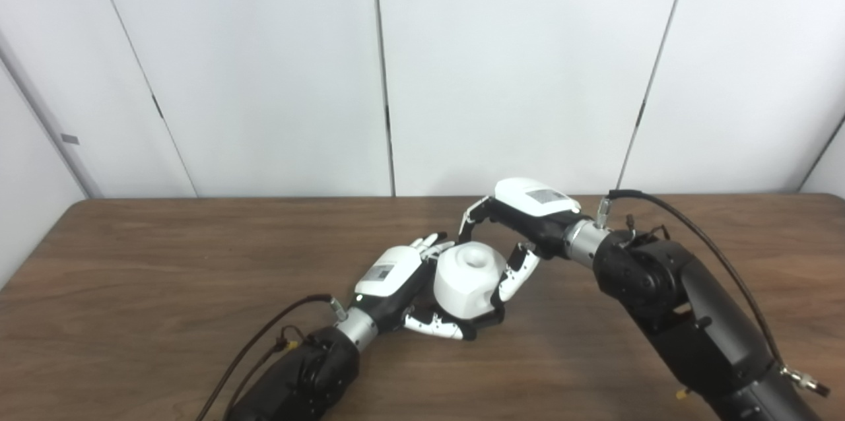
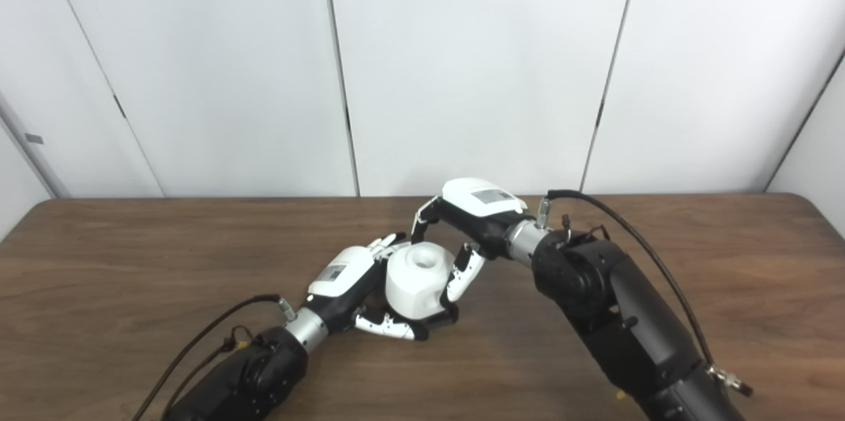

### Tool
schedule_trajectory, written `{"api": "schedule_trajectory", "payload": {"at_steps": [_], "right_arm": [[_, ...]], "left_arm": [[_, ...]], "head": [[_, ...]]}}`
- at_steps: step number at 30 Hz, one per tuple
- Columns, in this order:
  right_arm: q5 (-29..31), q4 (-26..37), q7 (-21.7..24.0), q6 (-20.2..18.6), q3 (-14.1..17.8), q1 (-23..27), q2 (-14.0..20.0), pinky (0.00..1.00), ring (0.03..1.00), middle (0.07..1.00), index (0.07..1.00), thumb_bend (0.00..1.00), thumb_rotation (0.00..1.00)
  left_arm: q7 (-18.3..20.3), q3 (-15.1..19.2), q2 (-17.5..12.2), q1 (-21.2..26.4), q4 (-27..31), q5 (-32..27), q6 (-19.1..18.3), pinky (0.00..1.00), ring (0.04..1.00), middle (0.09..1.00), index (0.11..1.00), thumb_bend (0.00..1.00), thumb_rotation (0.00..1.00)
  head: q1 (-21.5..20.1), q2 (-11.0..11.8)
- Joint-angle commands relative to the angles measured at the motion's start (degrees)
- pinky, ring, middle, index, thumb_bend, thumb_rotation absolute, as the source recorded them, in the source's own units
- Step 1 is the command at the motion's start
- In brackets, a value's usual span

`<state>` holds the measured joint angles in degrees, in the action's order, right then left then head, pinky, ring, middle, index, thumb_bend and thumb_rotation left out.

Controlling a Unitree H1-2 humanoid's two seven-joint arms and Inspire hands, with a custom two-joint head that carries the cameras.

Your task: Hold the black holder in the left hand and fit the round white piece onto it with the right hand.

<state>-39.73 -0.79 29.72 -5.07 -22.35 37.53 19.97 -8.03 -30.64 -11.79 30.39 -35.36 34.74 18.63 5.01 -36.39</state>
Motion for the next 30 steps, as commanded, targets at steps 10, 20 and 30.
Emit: {"api": "schedule_trajectory", "payload": {"at_steps": [10, 20, 30], "right_arm": [[-0.29, -1.35, -1.52, 1.56, -0.42, 2.71, -1.6, 0.75, 0.781, 0.731, 0.479, 0.52, 0.13], [-0.75, -1.47, 0.07, 1.27, -2.01, 2.58, -1.88, 0.77, 0.796, 0.733, 0.48, 0.52, 0.13], [-1.16, -0.58, 0.42, 1.13, -2.14, 2.18, -0.32, 0.79, 0.809, 0.743, 0.48, 0.52, 0.13]], "left_arm": [[4.43, -3.17, 2.06, -4.2, -2.54, 2.18, -2.09, 1.0, 1.0, 0.909, 0.479, 0.52, 0.08], [4.75, -3.16, 2.09, -4.11, -2.43, 1.92, -2.2, 1.0, 1.0, 0.899, 0.479, 0.52, 0.08], [4.75, -3.0, 1.57, -4.23, -2.18, 1.61, -1.79, 1.0, 1.0, 0.904, 0.479, 0.52, 0.08]], "head": [[0.1, -0.26], [0.2, -0.44], [-0.21, -0.91]]}}
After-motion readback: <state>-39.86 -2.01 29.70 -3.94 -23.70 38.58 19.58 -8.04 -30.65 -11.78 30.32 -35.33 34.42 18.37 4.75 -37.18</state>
